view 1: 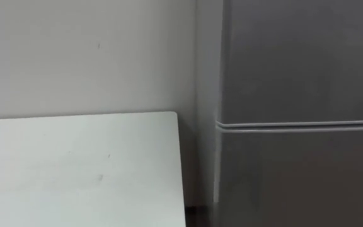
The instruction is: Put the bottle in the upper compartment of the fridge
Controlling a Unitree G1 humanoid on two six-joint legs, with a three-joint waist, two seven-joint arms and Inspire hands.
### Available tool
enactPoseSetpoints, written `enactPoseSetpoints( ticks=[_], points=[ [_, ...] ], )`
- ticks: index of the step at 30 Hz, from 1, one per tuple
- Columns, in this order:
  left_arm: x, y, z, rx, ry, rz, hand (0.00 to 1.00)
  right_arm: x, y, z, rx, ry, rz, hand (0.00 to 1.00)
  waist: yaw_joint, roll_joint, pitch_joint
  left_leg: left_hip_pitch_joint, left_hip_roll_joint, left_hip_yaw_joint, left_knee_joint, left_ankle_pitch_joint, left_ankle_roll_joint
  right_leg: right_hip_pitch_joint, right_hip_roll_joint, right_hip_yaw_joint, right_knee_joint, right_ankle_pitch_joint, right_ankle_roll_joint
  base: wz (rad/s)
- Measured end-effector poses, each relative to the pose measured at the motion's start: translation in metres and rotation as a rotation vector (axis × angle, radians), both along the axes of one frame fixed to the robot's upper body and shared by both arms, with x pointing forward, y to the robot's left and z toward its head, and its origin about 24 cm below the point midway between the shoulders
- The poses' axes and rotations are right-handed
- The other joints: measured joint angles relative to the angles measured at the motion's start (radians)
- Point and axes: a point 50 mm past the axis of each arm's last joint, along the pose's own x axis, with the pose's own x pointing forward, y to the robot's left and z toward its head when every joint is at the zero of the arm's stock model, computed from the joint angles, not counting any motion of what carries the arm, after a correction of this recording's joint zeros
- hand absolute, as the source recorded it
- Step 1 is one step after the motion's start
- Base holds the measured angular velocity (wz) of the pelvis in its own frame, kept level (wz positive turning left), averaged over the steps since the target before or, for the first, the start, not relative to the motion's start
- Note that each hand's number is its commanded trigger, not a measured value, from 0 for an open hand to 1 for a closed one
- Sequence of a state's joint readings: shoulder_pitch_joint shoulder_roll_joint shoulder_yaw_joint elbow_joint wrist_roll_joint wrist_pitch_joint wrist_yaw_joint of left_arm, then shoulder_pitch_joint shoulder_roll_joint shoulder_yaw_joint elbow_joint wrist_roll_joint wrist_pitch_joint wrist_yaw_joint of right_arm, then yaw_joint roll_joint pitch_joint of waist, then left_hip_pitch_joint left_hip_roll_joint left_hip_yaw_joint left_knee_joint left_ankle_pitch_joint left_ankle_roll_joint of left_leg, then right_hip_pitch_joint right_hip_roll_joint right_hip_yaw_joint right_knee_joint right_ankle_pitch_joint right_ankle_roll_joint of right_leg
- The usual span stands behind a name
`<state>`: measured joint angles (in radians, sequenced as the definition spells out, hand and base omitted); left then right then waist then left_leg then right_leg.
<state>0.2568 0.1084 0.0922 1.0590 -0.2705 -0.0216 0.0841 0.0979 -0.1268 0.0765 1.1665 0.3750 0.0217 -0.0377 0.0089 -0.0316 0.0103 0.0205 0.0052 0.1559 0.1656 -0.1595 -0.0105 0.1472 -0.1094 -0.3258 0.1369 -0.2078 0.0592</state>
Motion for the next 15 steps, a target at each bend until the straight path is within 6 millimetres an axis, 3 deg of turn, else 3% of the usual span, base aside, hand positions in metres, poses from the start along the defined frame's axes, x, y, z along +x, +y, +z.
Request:
enactPoseSetpoints(
  ticks=[5,15],
  points=[
    [0.0013,-0.0002,0.0000,-0.001,-0.002,-0.002,0.00,-0.0028,0.0003,-0.0008,0.005,0.015,0.021,0.00,-0.001,0.007,0.0021,0.001,0.000,-0.006,0.001,0.000,0.001,0.007,0.000,-0.006,0.006,0.000,0.000,0.05],
    [0.0005,-0.0030,-0.0009,-0.009,0.010,-0.021,0.00,-0.0085,0.0012,-0.0027,0.018,0.057,0.030,0.00,-0.003,0.018,-0.0044,-0.001,0.000,-0.017,0.003,0.000,0.001,0.013,-0.001,-0.021,0.014,0.000,0.000,0.02]
  ],
)
